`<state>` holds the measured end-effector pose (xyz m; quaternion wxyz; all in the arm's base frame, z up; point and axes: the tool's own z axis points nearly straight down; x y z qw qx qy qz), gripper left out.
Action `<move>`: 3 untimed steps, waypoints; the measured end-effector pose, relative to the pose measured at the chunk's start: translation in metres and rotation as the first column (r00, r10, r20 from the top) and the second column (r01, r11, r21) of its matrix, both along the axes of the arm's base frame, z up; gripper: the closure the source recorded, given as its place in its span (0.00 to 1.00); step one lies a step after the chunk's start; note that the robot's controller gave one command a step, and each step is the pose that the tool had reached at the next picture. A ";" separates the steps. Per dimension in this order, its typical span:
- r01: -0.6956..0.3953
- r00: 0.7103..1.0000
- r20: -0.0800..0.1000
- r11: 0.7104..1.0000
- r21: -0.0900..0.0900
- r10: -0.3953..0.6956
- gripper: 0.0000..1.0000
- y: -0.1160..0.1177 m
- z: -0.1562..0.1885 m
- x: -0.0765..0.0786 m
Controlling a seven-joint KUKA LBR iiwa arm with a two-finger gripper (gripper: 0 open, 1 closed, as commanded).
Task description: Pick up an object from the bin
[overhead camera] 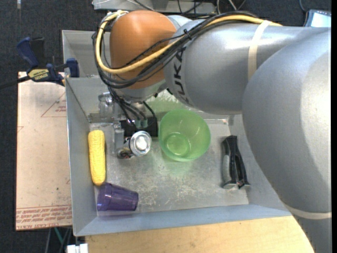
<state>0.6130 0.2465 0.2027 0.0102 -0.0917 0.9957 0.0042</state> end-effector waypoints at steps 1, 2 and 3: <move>-0.038 0.999 0.013 0.999 0.002 0.038 0.00 0.000 0.014 -0.006; -0.116 0.993 0.007 0.993 -0.001 0.116 0.00 -0.001 -0.067 -0.035; -0.224 0.974 0.023 0.975 -0.002 0.223 0.00 -0.007 -0.054 -0.002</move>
Offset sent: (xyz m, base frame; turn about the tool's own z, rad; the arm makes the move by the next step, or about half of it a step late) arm -0.0497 -0.0012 -0.1078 -0.1500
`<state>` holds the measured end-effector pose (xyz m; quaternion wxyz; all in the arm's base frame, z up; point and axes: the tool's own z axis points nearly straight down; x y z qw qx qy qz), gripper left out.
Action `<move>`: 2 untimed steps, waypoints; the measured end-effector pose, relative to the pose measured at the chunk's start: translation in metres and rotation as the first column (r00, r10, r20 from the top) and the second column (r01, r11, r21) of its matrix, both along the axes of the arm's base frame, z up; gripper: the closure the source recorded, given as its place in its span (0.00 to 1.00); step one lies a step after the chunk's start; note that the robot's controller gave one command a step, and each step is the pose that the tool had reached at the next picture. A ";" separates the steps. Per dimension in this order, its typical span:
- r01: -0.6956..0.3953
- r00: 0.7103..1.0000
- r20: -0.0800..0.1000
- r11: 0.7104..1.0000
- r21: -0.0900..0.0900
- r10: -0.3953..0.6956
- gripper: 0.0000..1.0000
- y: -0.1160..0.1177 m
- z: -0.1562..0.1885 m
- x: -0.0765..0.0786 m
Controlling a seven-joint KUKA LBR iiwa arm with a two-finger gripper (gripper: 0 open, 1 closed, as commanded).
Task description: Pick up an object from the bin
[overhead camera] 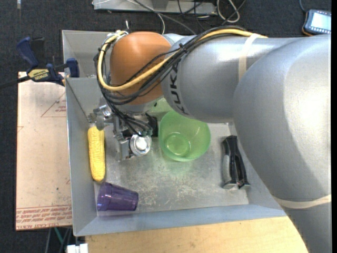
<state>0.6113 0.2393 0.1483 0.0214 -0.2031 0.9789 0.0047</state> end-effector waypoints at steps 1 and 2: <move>-0.021 0.999 0.027 1.000 -0.004 0.021 0.00 0.009 -0.063 -0.086; -0.013 1.000 0.015 1.000 0.003 0.013 1.00 0.012 -0.059 -0.083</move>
Offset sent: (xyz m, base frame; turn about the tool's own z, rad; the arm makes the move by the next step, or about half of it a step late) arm -0.0659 -0.0024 -0.0481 -0.2367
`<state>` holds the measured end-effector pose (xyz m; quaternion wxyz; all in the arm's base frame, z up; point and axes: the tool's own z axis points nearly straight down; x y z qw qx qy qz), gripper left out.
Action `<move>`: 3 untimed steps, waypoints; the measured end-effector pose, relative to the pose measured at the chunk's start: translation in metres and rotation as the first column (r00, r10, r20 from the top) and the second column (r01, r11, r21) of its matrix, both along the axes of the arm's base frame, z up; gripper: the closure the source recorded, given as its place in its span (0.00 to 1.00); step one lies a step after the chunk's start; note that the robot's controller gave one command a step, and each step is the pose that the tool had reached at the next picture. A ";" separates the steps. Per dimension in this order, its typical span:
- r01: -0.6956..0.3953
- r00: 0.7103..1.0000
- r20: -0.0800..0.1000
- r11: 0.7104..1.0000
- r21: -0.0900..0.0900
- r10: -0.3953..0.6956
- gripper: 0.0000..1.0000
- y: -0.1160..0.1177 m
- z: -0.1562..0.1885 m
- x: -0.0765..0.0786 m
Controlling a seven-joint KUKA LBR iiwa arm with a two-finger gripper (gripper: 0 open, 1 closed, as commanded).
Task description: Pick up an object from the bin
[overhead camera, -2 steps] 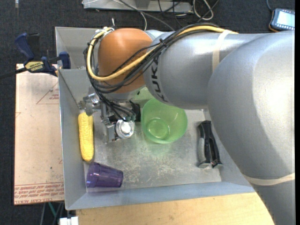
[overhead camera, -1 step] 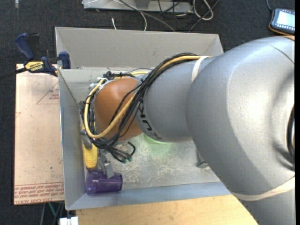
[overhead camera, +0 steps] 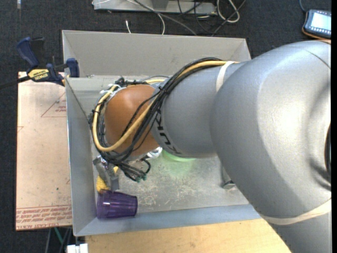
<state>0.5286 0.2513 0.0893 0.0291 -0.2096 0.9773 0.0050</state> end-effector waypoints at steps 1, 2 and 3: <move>0.000 1.000 0.000 1.000 0.000 0.000 1.00 0.000 0.000 0.000; 0.000 1.000 0.000 1.000 0.000 0.000 1.00 0.000 0.000 0.000; 0.001 1.000 0.000 1.000 0.000 -0.001 1.00 0.000 0.000 0.000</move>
Offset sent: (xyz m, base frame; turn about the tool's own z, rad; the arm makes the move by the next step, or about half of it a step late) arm 0.0000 0.0000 0.0000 0.0000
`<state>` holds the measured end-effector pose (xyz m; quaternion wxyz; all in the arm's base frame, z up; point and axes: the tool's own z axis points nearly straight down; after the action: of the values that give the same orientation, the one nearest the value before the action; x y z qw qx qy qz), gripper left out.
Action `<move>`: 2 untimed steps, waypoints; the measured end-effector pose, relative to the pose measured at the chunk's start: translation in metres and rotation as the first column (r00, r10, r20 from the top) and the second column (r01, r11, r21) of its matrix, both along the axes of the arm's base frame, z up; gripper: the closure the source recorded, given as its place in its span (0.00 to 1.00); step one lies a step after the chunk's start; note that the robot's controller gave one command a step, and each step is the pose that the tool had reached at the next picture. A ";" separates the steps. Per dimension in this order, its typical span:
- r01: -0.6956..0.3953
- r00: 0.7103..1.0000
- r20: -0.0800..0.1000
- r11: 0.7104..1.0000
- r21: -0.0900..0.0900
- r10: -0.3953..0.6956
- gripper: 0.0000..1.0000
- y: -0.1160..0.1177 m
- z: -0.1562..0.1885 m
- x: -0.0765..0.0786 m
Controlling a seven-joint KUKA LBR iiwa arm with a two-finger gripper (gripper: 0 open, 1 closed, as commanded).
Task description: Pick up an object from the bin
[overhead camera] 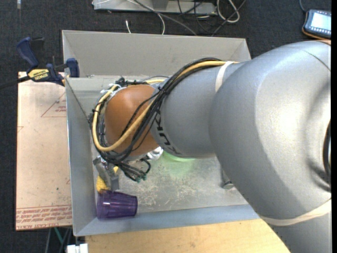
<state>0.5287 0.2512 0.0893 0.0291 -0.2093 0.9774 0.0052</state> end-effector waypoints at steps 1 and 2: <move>0.000 1.000 0.000 1.000 0.000 0.000 1.00 0.000 0.000 0.000; -0.163 0.986 0.012 0.987 -0.004 0.164 1.00 -0.008 -0.002 -0.001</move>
Offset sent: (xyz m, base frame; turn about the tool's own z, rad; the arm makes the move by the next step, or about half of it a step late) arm -0.0040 -0.0106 -0.0059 -0.1675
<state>0.5273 0.2431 0.0872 0.0342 -0.2888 0.9568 0.0049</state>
